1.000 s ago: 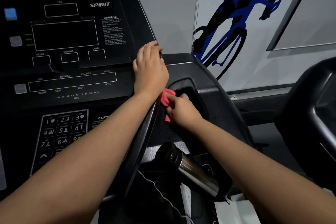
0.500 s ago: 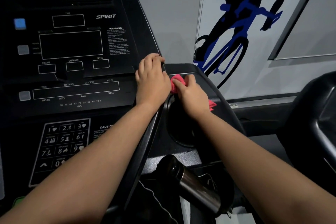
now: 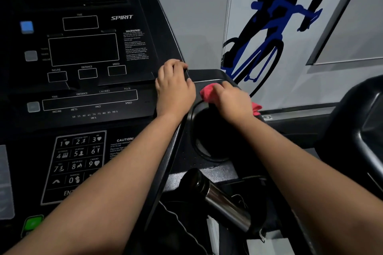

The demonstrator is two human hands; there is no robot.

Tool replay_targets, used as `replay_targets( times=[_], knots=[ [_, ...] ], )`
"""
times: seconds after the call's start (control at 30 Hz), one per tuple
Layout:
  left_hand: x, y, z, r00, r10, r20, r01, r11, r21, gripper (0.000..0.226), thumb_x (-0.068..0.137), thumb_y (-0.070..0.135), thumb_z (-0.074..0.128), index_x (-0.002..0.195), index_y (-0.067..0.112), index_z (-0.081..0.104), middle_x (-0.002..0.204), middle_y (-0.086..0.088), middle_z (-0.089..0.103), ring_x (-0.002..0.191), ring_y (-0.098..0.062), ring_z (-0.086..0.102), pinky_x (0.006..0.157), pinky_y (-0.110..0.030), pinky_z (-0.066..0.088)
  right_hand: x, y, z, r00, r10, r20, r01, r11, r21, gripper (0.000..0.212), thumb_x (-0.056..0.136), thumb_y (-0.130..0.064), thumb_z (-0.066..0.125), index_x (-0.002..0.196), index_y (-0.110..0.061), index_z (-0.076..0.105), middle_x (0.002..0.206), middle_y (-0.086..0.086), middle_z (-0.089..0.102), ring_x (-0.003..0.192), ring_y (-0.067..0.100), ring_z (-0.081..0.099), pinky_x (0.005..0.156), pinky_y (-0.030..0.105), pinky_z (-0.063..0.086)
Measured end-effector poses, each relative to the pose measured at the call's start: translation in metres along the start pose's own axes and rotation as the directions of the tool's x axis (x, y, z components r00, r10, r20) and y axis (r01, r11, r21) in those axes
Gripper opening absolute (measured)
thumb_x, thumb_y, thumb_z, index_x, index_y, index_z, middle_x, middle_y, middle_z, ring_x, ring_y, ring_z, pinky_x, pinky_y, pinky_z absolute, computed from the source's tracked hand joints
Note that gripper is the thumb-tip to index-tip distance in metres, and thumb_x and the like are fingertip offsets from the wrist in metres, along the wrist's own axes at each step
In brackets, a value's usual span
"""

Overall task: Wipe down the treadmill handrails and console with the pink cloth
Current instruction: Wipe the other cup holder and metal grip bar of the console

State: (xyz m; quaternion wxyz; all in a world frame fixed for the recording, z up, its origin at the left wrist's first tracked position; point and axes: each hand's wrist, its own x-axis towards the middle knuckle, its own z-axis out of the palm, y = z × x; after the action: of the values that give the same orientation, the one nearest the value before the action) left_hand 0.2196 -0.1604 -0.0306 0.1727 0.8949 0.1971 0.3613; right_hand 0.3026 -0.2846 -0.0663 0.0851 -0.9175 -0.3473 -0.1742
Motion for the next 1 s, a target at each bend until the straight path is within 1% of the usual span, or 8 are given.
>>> replay_targets(
  times=[0.13, 0.33, 0.4, 0.5, 0.6, 0.8, 0.87, 1.0],
  knots=[
    [0.001, 0.001, -0.001, 1.0, -0.028, 0.014, 0.028, 0.999, -0.019, 0.023, 0.086, 0.016, 0.054, 0.108, 0.013, 0.058, 0.12, -0.003, 0.049, 0.117, -0.023, 0.04, 0.1, -0.034, 0.029, -0.008, -0.012, 0.006, 1.0, 0.007, 0.009, -0.008, 0.994, 0.105, 0.031, 0.094, -0.024, 0.049, 0.124, -0.018, 0.049, 0.114, 0.008, 0.053, 0.094, 0.033, 0.059, 0.063, 0.036, 0.038],
    [0.003, 0.002, -0.001, 0.997, -0.074, -0.001, 0.074, 0.997, -0.018, 0.028, 0.084, 0.02, 0.057, 0.111, 0.013, 0.055, 0.123, -0.004, 0.047, 0.117, -0.024, 0.04, 0.1, -0.034, 0.032, -0.017, -0.028, 0.01, 0.978, -0.19, 0.088, 0.181, 0.978, 0.104, 0.036, 0.09, -0.021, 0.054, 0.125, -0.016, 0.045, 0.119, 0.008, 0.048, 0.096, 0.031, 0.058, 0.06, 0.035, 0.035],
    [0.001, 0.002, -0.001, 0.999, -0.05, -0.015, 0.049, 0.999, -0.018, 0.042, 0.084, 0.021, 0.057, 0.125, 0.013, 0.05, 0.135, -0.003, 0.041, 0.128, -0.022, 0.034, 0.107, -0.036, 0.03, -0.011, -0.008, 0.006, 0.985, -0.15, 0.081, 0.145, 0.987, 0.07, 0.028, 0.093, -0.026, 0.051, 0.12, -0.018, 0.047, 0.118, 0.007, 0.048, 0.097, 0.03, 0.058, 0.062, 0.035, 0.038],
    [0.002, 0.001, -0.001, 0.999, -0.025, 0.044, 0.026, 1.0, -0.017, 0.062, 0.091, 0.023, 0.054, 0.147, 0.014, 0.029, 0.157, 0.001, 0.015, 0.146, -0.018, 0.008, 0.116, -0.036, 0.017, -0.005, 0.017, 0.001, 1.0, 0.007, -0.002, -0.006, 0.998, 0.059, 0.024, 0.095, -0.027, 0.049, 0.116, -0.016, 0.052, 0.111, 0.008, 0.05, 0.094, 0.03, 0.059, 0.06, 0.034, 0.036],
    [0.005, 0.0, 0.002, 0.989, -0.056, 0.135, 0.054, 0.998, 0.016, 0.069, 0.095, 0.029, 0.048, 0.152, 0.017, 0.012, 0.16, 0.004, -0.002, 0.147, -0.014, -0.006, 0.117, -0.04, 0.015, -0.011, 0.009, 0.004, 1.0, 0.019, -0.006, -0.018, 0.995, 0.097, 0.023, 0.095, -0.025, 0.048, 0.115, -0.014, 0.053, 0.112, 0.01, 0.049, 0.094, 0.029, 0.057, 0.061, 0.033, 0.031],
    [0.006, 0.0, 0.002, 0.987, -0.07, 0.142, 0.064, 0.997, 0.048, 0.07, 0.095, 0.03, 0.047, 0.153, 0.017, 0.01, 0.161, 0.003, -0.003, 0.147, -0.015, -0.007, 0.117, -0.041, 0.016, -0.034, -0.042, 0.028, 0.988, -0.141, 0.063, 0.127, 0.975, 0.179, 0.033, 0.093, -0.04, 0.053, 0.104, -0.009, 0.056, 0.106, 0.015, 0.054, 0.078, 0.035, 0.061, 0.052, 0.033, 0.033],
    [0.006, 0.001, 0.001, 0.987, -0.072, 0.141, 0.066, 0.997, 0.045, 0.07, 0.095, 0.029, 0.047, 0.153, 0.016, 0.011, 0.161, 0.003, -0.003, 0.147, -0.015, -0.006, 0.117, -0.041, 0.016, -0.028, -0.026, 0.022, 0.985, -0.154, 0.079, 0.146, 0.985, 0.093, 0.03, 0.097, -0.038, 0.046, 0.112, -0.013, 0.051, 0.114, 0.013, 0.05, 0.087, 0.034, 0.061, 0.056, 0.034, 0.034],
    [0.005, 0.003, 0.001, 0.987, -0.075, 0.143, 0.068, 0.997, 0.048, 0.069, 0.095, 0.029, 0.047, 0.153, 0.016, 0.011, 0.161, 0.003, -0.003, 0.147, -0.015, -0.007, 0.117, -0.042, 0.018, -0.012, 0.013, 0.002, 0.998, 0.05, 0.028, -0.05, 0.999, 0.021, 0.031, 0.096, -0.032, 0.045, 0.123, -0.016, 0.045, 0.121, 0.011, 0.045, 0.095, 0.033, 0.059, 0.062, 0.035, 0.034]
  ],
)
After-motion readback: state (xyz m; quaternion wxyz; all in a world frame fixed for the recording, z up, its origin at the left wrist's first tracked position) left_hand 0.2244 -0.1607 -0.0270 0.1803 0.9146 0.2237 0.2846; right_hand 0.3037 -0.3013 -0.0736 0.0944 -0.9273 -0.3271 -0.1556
